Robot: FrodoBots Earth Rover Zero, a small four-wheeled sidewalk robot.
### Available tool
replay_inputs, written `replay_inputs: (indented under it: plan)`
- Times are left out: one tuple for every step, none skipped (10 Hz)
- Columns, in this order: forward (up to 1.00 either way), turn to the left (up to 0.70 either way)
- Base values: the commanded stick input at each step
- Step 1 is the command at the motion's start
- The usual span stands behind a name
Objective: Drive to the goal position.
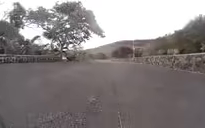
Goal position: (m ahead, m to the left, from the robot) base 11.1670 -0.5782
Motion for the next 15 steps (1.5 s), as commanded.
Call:
replay_inputs:
  plan:
    - [0.70,0.00]
    - [0.70,0.00]
    - [0.70,0.00]
    - [0.70,0.00]
    - [0.70,0.00]
    - [0.70,0.00]
    - [0.70,0.00]
    - [0.70,0.00]
    - [0.70,0.00]
    - [0.70,0.00]
    - [0.70,0.00]
    - [0.70,0.00]
    - [0.70,0.00]
    - [0.70,0.00]
    - [0.70,0.00]
